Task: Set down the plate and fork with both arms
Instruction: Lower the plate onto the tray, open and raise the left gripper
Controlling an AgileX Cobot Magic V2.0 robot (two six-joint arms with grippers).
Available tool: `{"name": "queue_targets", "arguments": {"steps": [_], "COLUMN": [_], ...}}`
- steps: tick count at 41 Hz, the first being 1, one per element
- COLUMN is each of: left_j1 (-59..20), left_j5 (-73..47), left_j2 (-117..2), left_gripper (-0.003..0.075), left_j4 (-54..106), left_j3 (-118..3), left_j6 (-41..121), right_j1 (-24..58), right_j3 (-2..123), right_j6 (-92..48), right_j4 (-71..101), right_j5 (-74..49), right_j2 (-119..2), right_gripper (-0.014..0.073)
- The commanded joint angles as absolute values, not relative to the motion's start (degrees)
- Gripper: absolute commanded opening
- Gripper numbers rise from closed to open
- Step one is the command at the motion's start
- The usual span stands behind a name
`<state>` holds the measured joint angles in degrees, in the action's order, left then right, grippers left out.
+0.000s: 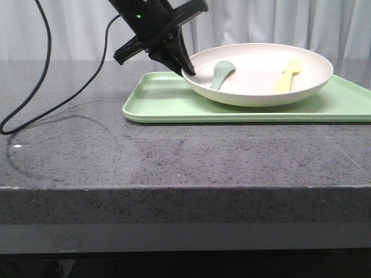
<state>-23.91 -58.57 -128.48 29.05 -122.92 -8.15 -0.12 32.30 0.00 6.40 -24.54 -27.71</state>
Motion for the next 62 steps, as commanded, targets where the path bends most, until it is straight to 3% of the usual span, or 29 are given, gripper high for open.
{"name": "queue_targets", "arguments": {"steps": [1,12,17,23,28,35,38,42,48,62], "left_j1": [-24.5,-24.5,-24.5,-24.5,-24.3,-23.8,-23.4,-23.0,-22.6,-22.2], "left_j5": [-55.8,-55.8,-55.8,-56.1,-57.7,-60.1,-61.3,-63.7,-68.5,-72.9], "left_j2": [-125.0,-125.4,-125.4,-125.4,-124.6,-122.6,-121.4,-120.5,-119.5,-116.2], "left_gripper": [-0.0018,-0.0003,0.0117,0.0344,0.0413,0.0409,0.0373,0.0243,-0.0021,-0.0018], "left_j4": [31.6,31.2,31.2,31.2,31.2,31.2,31.1,31.1,30.7,25.2], "left_j3": [-125.2,-125.2,-125.2,-125.3,-125.3,-125.3,-125.3,-125.3,-125.7,-126.3], "left_j6": [-9.2,-8.9,-7.6,-7.5,-4.9,-2.9,-1.4,0.0,0.5,2.7], "right_j1": [-0.2,-0.2,-0.2,-0.2,-0.2,-0.2,-0.2,-0.2,-0.2,-0.2], "right_j3": [34.2,34.2,34.2,34.2,34.2,34.2,34.2,34.2,34.2,34.0], "right_j6": [0.0,0.0,0.0,0.0,0.0,0.0,0.0,0.0,0.0,0.0], "right_j4": [6.5,6.5,6.5,6.5,6.5,6.5,6.5,6.5,6.5,6.5], "right_j5": [-20.3,-20.3,-20.3,-20.3,-20.3,-20.3,-20.4,-20.4,-20.4,-20.7], "right_j2": [-28.3,-28.3,-28.3,-28.3,-28.3,-28.3,-28.3,-28.3,-28.3,-28.3], "right_gripper": [0.0591,0.0591,0.0591,0.0591,0.0591,0.0591,0.0591,0.0591,0.0591,0.0591]}}
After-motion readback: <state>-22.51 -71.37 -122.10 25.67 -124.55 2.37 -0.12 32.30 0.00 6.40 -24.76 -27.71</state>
